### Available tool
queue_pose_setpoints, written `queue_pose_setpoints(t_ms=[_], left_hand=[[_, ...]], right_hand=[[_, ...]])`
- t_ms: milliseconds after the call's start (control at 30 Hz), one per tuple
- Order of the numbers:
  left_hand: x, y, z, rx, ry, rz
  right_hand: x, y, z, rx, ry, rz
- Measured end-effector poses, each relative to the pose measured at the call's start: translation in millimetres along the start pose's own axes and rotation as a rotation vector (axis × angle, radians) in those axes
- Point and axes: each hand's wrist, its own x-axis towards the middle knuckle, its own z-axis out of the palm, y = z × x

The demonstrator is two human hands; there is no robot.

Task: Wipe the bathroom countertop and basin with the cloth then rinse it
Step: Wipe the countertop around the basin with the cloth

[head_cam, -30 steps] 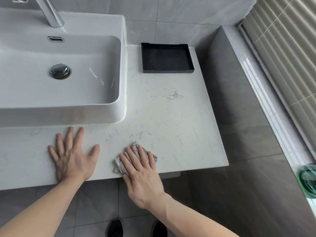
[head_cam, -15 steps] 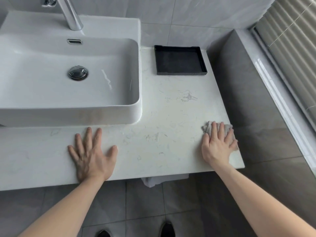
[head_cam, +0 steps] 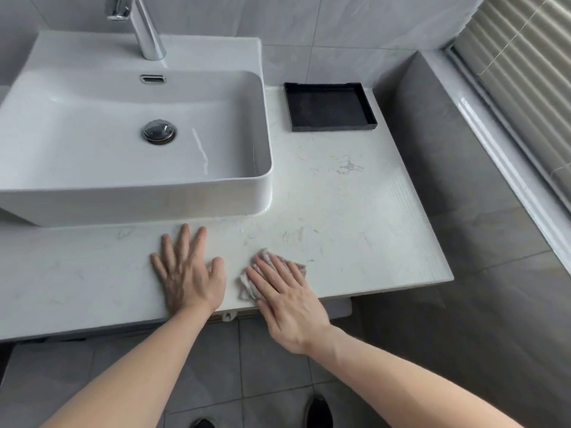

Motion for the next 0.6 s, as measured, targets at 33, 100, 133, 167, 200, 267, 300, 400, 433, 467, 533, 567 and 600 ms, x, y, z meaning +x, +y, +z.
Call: queue_pose_setpoints(t_ms=[33,100,133,167,200,267,300,400,433,467,533,567,600], left_hand=[[0,-2,-1,-0.014,-0.006,0.017],[-1,-8,-4,-0.037,-0.027,0.051],[-2,-10,-5,-0.047,-0.038,0.068],[-2,-14,-6,-0.052,-0.049,0.088],[-3,-18,-7,-0.053,-0.063,0.11],[-5,-29,-10,-0.06,-0.096,0.16],[-4,-35,-12,-0.069,-0.11,0.189],[-2,-61,-26,-0.114,-0.099,0.264],[0,-74,-32,-0.125,-0.072,0.268],[3,-89,-39,-0.136,-0.049,0.257],[11,-125,-53,-0.146,-0.023,0.2],[16,-143,-60,-0.138,-0.015,0.159],[21,-161,-68,-0.123,-0.004,0.116]], right_hand=[[-5,8,-2,-0.008,-0.01,-0.008],[-6,37,-7,-0.025,0.004,0.075],[-3,55,-10,-0.017,0.041,0.171],[0,74,-15,0.001,0.084,0.285],[3,93,-20,0.024,0.113,0.399],[10,124,-30,0.054,0.124,0.602],[14,132,-33,0.06,0.126,0.691],[30,118,-31,0.101,0.157,0.868],[35,103,-26,0.098,0.168,0.857],[38,84,-20,0.088,0.177,0.801],[41,42,-7,0.077,0.171,0.629],[40,19,-1,0.075,0.161,0.541],[38,-5,5,0.069,0.154,0.46]])
